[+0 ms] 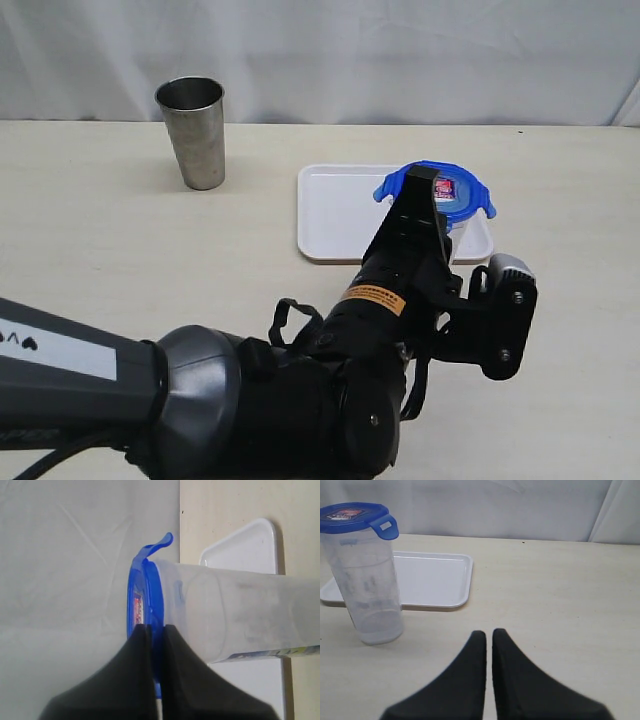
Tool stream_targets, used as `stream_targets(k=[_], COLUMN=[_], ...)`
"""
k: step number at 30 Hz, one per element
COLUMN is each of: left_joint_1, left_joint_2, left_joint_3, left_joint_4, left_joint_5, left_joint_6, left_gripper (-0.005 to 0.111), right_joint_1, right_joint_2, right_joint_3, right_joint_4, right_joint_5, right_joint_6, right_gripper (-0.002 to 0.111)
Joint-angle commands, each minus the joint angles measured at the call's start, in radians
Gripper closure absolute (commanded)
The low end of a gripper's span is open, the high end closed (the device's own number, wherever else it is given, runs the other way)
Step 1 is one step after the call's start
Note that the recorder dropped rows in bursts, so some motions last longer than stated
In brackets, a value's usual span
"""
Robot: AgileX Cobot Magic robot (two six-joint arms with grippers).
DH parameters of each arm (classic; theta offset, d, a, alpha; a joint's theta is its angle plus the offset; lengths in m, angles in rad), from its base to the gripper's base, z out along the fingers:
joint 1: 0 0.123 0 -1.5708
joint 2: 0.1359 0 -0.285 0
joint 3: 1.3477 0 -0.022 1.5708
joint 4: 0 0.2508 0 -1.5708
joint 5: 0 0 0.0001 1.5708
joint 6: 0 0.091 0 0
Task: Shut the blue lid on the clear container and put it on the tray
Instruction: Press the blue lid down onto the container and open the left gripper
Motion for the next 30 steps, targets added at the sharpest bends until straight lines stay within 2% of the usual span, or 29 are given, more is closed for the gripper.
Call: stream_targets(k=[1,14,20,30], left_joint_1=[-0.011,-0.011,-0.011,-0.011], left_joint_2=[0.0,0.0,0.0,0.0], left_joint_3=[0.003,0.003,0.003,0.003], left_joint_4=[-0.019,-0.019,-0.019,-0.015], left_joint_5=[-0.004,0.059,-0.012,-0.011], left_joint_6=[0.03,0.03,0.03,0.03], left_gripper=[0.107,0.106,0.106,0.106], right_joint_1=[-0.002,-0.002,-0.002,-0.002], right_joint_2=[-0.006,-0.006,-0.006,-0.006], right_joint_3=[0.003,0.003,0.003,0.003], right_joint_4=[-0.007,-0.007,-0.007,-0.007], right_joint_5=[-0.002,-0.002,-0.002,-0.002], right_joint_6=[0.0,0.0,0.0,0.0], right_gripper=[0.104,0.104,0.104,0.104])
